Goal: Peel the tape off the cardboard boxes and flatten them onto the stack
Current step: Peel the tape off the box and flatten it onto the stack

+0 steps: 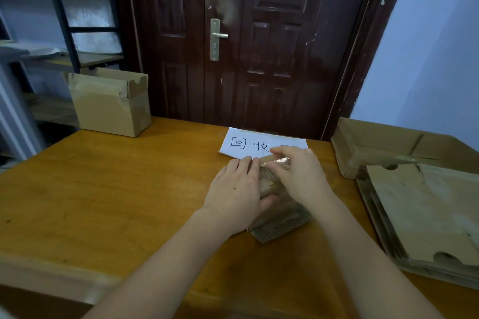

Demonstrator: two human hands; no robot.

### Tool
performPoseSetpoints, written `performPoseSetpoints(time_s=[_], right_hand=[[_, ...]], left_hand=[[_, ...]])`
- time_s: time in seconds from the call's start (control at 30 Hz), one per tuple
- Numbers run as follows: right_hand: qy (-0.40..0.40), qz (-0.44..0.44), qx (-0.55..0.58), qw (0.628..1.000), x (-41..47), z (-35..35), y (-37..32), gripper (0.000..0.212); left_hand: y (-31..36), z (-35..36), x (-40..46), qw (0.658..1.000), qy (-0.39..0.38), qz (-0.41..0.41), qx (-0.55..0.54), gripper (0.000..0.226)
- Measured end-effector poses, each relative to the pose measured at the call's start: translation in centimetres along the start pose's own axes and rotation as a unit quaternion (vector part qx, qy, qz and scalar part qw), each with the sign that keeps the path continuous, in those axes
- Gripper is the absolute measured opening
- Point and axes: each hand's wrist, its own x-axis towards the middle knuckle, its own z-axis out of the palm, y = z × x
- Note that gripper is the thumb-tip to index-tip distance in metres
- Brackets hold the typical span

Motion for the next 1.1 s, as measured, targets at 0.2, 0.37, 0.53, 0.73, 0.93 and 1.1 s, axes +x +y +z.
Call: performPoseSetpoints(time_s=[0.2,0.37,0.53,0.73,0.93,1.1], right_hand=[[0.018,0.033,-0.028,0.999,-0.1,1.0,0.7,0.024],[0.048,-0.023,-0.115,0.992,0.1,0.6,0.3,0.025],[0.047,-0.067,-0.082,0.993,-0.3,0.2,0.6,0.025],[0.026,-0.025,0.016,0.999,-0.2,0.0,0.8,0.024],[0.006,0.037,-0.064,0.997,-0.4,0.3,1.3,0.032],[0.057,0.021,-0.102,0.993,0.3,0.8,1.0,0.018]], left_hand=[[0.0,0.3,0.0,1.0,0.002,0.001,0.0,0.091],[-0.2,0.5,0.1,1.0,0.009,0.001,0.006,0.091],[-0.3,0.5,0.0,1.0,0.016,0.001,0.009,0.094],[-0.3,0.4,0.0,1.0,0.021,0.006,-0.006,0.09],[-0.2,0.4,0.1,1.0,0.015,0.006,-0.001,0.09],[-0.2,0.3,0.0,1.0,0.016,0.004,0.006,0.09]])
